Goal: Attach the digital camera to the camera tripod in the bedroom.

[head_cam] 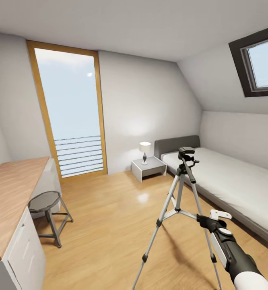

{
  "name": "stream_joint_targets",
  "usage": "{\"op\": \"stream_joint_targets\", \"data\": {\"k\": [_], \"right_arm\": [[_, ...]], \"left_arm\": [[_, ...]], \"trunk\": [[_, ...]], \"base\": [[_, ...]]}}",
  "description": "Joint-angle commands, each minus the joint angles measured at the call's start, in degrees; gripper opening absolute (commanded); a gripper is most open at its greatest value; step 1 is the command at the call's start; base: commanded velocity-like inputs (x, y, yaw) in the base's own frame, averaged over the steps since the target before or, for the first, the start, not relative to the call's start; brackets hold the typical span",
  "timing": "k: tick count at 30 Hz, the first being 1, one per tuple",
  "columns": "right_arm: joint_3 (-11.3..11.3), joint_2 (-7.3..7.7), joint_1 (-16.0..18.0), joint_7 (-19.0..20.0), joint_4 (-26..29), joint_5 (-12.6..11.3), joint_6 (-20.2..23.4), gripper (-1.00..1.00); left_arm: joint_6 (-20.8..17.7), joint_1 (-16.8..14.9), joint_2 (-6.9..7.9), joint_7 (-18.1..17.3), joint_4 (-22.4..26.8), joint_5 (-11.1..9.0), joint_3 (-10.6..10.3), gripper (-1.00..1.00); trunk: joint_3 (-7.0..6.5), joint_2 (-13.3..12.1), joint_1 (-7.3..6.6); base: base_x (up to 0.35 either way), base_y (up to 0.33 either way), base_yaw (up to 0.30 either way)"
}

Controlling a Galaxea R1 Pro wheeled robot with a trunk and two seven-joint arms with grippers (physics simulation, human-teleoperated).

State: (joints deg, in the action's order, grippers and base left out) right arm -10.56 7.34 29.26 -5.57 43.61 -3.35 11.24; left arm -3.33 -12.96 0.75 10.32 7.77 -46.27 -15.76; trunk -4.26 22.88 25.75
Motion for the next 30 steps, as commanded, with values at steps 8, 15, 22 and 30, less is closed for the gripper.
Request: {"op": "stream_joint_targets", "data": {"k": [8,15,22,30], "right_arm": [[0.1,-0.36,0.0,0.3,-3.3,2.0,-2.7,1.00],[0.2,-0.31,0.0,0.5,-4.8,2.0,-5.6,1.00],[0.1,-0.31,0.0,0.5,-5.0,2.3,-5.9,1.00],[0.2,-0.31,0.0,0.6,-5.2,2.1,-6.5,1.00]], "left_arm": [[-0.4,0.0,0.13,0.3,0.1,-0.1,-0.6,-1.00],[-0.4,0.0,0.22,0.3,0.1,-0.1,-0.6,-1.00],[-0.3,0.0,0.09,0.3,0.1,-0.1,-0.6,-1.00],[-0.3,0.0,-0.10,0.4,0.1,2.0,-0.4,-1.00]], "trunk": [[0.02,0.0,0.03],[0.02,0.0,0.03],[0.02,0.0,0.03],[0.02,0.0,0.03]], "base": [[0.290,0.000,-0.029],[0.320,-0.001,-0.001],[0.243,-0.049,0.000],[0.017,-0.037,0.000]]}}
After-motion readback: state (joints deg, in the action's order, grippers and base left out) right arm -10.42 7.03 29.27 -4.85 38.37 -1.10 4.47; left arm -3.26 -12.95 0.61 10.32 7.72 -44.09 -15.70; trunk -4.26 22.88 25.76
